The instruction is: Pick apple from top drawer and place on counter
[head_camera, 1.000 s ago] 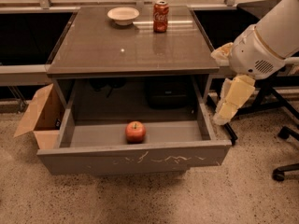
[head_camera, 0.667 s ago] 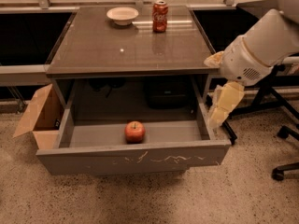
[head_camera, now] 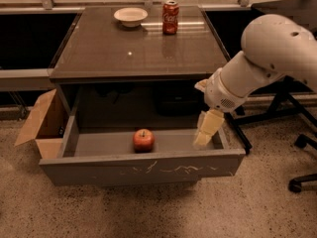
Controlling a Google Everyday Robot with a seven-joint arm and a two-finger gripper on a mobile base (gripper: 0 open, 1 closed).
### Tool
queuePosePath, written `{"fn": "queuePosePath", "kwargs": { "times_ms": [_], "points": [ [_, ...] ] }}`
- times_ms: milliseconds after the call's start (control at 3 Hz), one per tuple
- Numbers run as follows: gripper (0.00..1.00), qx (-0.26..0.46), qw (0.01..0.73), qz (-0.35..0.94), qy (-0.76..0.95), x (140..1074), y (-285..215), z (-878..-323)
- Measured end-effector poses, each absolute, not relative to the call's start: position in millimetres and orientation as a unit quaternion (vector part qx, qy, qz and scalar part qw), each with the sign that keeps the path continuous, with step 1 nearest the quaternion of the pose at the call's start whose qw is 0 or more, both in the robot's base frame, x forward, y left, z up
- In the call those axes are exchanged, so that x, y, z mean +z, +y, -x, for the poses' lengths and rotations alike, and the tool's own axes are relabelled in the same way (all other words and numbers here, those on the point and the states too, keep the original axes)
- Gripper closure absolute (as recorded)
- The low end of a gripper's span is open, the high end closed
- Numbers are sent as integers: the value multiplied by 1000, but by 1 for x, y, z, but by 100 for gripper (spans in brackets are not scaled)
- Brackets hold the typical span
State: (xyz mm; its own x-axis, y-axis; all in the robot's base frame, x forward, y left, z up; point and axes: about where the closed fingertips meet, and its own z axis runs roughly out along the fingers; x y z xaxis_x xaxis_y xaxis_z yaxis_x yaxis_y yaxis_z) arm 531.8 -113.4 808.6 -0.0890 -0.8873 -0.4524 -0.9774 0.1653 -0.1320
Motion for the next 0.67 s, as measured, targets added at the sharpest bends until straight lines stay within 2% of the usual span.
{"fn": "queuePosePath", "kwargs": {
  "times_ms": [667],
  "points": [
    [0, 172, 256, 639, 705, 740, -66, -572]
  ]
}}
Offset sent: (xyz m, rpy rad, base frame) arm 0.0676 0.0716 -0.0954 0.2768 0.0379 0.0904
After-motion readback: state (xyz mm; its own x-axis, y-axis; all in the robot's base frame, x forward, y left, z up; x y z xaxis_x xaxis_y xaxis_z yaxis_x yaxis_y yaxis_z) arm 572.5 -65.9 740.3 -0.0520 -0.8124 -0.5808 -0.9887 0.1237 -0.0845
